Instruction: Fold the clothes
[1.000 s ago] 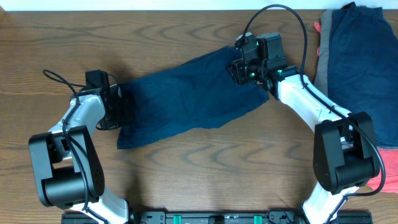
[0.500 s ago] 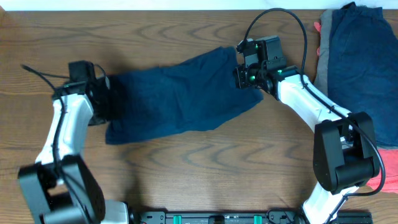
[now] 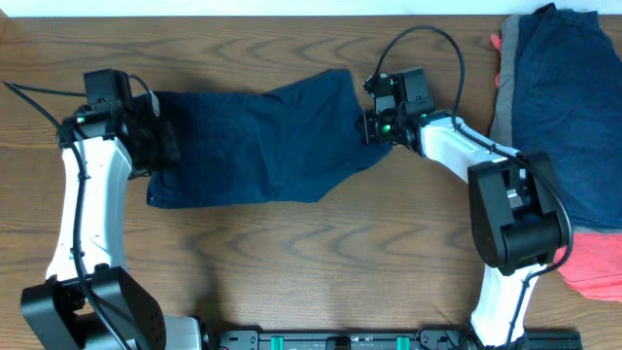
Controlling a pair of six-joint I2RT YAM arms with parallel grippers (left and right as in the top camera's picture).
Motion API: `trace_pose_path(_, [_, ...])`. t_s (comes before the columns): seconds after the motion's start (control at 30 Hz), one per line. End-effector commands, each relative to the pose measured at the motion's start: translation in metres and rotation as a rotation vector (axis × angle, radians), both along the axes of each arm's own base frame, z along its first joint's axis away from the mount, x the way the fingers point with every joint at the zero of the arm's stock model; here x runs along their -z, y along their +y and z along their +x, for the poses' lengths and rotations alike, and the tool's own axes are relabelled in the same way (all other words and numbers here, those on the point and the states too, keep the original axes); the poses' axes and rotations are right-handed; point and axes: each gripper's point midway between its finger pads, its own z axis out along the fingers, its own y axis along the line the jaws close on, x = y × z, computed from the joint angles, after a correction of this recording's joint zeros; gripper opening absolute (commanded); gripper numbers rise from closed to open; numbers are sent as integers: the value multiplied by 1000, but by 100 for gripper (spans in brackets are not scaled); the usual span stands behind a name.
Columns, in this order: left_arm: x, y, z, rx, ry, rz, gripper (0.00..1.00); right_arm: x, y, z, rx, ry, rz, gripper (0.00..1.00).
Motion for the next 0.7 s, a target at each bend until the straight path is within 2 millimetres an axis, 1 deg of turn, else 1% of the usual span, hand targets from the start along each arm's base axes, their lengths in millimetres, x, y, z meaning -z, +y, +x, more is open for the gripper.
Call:
trace_pose_path(0.0, [-28,6,13,9,-66,27,6,14,2,-9,8,64,18,1])
trace_pose_path(0.1, [-41,7,19,10,-99,34,6,25,6,-20,-5,114,3,1])
trace_pose_path(0.17, [-46,6,24,15,-119,39,6,28,12,-30,-25,147,-1,1])
trace_pose_path(0.3, [-51,5,34,23,-164,49,6,35,30,-62,-81,248,-2,1])
trace_pose_path(0.4, [-55,6,43,24,-203,57,6,41,37,-83,-110,301,-47,1])
trace_pose_path(0.53, [-59,8,52,24,-239,65,6,40,35,-92,-110,330,-76,1])
trace_pose_path(0.6, [-59,8,53,24,-242,65,6,36,34,-92,-109,325,-73,1])
trace_pose_path(0.67, [-57,7,53,27,-238,64,6,28,34,-84,-102,296,-61,1])
